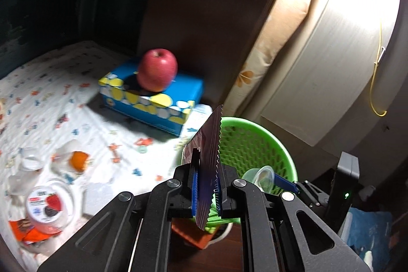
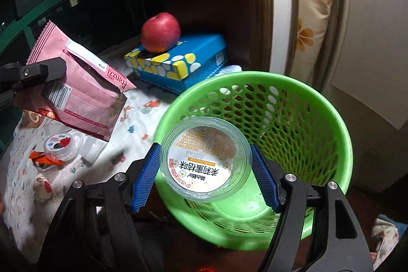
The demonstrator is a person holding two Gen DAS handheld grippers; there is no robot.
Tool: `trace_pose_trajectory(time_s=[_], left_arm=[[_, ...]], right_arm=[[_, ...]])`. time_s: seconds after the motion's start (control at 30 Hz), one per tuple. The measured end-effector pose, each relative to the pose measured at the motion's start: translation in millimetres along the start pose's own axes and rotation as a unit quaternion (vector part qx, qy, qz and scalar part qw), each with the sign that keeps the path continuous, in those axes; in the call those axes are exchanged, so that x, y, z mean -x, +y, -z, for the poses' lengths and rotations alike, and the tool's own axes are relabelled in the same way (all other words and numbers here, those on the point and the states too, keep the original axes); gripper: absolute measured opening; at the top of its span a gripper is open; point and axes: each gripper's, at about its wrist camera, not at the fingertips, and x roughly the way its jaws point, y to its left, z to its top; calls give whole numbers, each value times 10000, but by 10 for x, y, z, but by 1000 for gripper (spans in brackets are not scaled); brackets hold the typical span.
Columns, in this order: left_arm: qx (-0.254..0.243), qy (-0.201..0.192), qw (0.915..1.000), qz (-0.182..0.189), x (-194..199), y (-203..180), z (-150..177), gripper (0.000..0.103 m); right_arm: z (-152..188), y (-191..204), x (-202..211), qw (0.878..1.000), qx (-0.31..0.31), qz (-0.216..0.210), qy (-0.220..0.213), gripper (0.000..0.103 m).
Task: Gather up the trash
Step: 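Drop the yogurt cup into the green basket while the left tool drops the pink bag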
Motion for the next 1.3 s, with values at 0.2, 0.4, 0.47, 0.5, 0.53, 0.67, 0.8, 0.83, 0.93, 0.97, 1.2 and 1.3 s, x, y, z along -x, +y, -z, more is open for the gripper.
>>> trace_pose_trajectory(time_s=[0.2,0.4,0.47,0.5,0.53,0.67,0.8,0.83,0.93,0.97,1.2,1.3], left_arm=[[70,227,9982,553,-398,-215,-48,10],[77,493,9962,716,-680,-351,20,13],[94,579,9956,729,-738,-374,50,20],[93,611,9956,712,-765,-369,70,23],[108,642,9954,700,-795,-351,84,31],[146,653,9959,605,-769,-323,131,46],[107,577,9975,405,-635,-287,190,50],[74,546,9979,346,-587,-279,206,52],[18,424,9991,97,-416,-220,289,56],[36,401,9992,20,-349,-179,324,57],[254,363,9961,-763,51,202,610,67],[457,361,9913,-1178,236,442,773,67]], right_arm=[[85,-317,-35,9994,-232,196,135,70],[135,-456,-36,9990,-328,240,166,73],[146,-497,-15,9989,-368,254,146,75],[144,-507,-12,9988,-374,266,148,75],[144,-521,-10,9988,-387,274,146,75],[165,-566,36,9985,-453,285,133,75],[184,-538,105,9986,-452,269,96,79],[188,-516,127,9986,-450,251,85,79],[207,-434,178,9989,-429,173,52,80],[211,-398,187,9990,-410,145,47,81],[220,-50,189,9997,-197,-126,58,83],[232,118,156,9995,-118,-281,100,84]])
